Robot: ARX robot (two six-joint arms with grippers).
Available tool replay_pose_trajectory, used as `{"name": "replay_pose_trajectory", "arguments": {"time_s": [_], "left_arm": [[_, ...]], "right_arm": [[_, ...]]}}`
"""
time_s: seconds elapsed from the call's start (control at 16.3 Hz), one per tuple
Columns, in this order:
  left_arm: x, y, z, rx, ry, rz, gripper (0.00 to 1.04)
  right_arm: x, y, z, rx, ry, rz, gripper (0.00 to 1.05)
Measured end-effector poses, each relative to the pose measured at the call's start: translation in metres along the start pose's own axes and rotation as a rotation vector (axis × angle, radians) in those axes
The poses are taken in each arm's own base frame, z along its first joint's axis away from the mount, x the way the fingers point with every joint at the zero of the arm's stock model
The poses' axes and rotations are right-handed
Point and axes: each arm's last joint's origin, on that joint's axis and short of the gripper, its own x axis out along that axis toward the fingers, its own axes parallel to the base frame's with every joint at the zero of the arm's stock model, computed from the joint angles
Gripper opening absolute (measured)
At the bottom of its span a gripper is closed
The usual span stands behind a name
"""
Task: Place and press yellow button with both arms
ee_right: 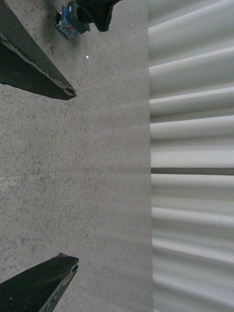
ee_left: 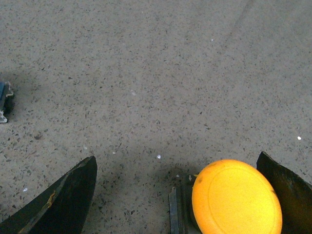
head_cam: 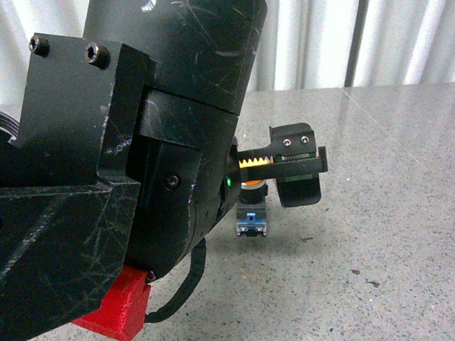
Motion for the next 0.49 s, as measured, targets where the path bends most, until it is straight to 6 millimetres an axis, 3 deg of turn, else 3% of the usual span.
{"name": "replay_pose_trajectory", "arguments": {"time_s": [0.25,0.49], "left_arm": [[-0.014,0.011,0.026,0.015,-0.115,0.001,0.98],[-0.039,0.049,0.049,0.111,-0.216,0.095,0.98]], "right_arm": [[0.0,0.0,0.0,0.0,0.0,0.0,0.98],[0.0,0.0,0.0,0.0,0.0,0.0,0.98]]}}
